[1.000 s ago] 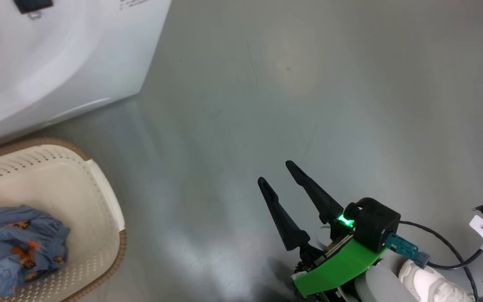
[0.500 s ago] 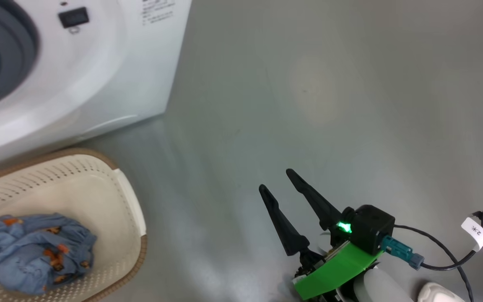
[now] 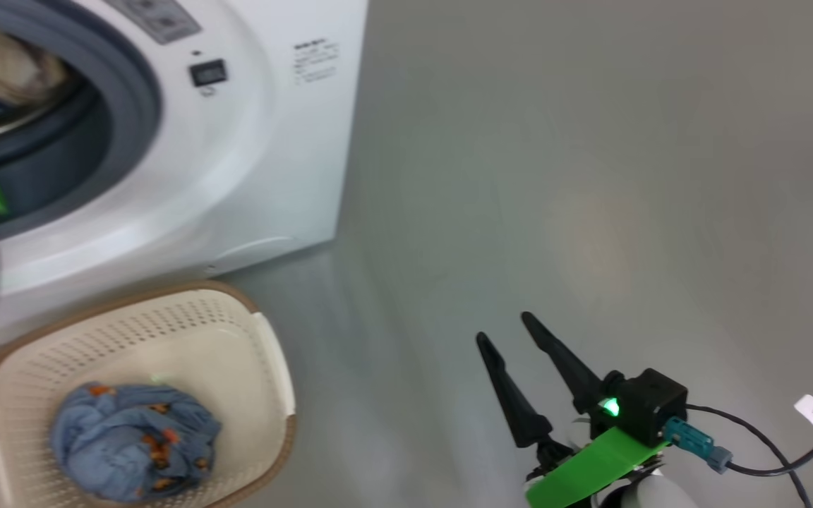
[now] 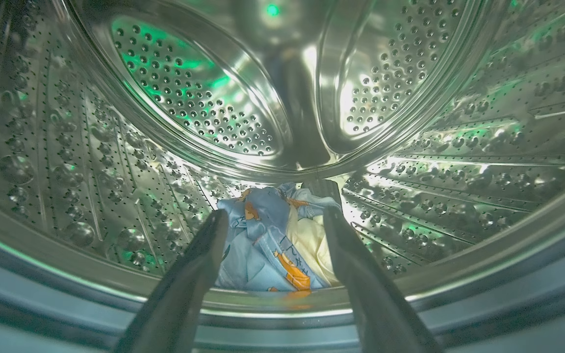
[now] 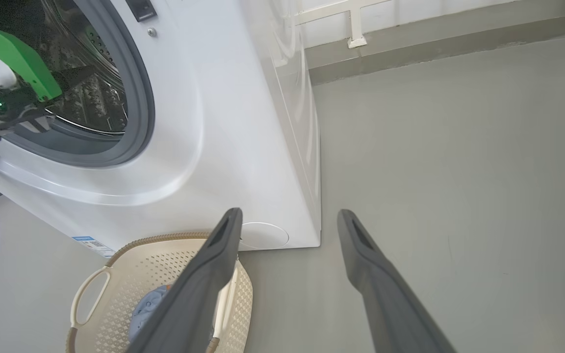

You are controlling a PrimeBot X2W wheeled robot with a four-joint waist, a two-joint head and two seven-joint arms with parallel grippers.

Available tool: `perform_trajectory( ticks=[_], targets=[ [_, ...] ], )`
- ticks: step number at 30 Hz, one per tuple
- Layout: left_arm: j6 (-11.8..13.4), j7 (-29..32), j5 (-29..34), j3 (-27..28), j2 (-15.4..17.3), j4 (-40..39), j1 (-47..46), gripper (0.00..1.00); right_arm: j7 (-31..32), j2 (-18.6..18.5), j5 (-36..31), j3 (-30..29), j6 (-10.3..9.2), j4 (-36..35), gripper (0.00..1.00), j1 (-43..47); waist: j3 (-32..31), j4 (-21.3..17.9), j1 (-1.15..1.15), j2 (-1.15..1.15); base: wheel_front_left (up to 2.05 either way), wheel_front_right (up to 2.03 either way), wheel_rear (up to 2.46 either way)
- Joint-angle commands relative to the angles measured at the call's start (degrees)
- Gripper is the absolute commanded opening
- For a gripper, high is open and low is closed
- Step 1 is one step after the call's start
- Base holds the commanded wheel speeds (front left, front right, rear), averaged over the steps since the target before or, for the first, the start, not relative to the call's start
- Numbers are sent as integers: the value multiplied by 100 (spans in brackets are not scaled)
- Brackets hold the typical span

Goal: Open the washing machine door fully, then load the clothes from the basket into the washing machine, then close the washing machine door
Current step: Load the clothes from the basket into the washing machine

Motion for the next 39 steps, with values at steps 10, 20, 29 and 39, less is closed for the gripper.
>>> perform_trajectory(
  ticks=[10, 20, 29, 39],
  targets=[
    [-159, -35, -157, 65, -525, -1569, 1950, 100, -27, -5, -316, -441, 35, -83, 100, 362, -867, 862, 0, 0, 0, 0, 0],
    [-648, -35, -398, 3, -1142, -2844, 3761, 100, -27, -5, -511, -822, 35, -75, 100, 728, -1412, 1390, 0, 0, 0, 0, 0],
    [-496, -36, -374, 99, -1318, -3829, 5049, 100, -27, -5, -601, -938, 35, -56, 100, 956, -1819, 1648, 0, 0, 0, 0, 0],
    [-251, -36, -390, -71, -1379, -4495, 6056, 100, -27, -29, -684, -1077, 35, -46, 100, 1288, -2359, 1762, 0, 0, 0, 0, 0]
  ],
)
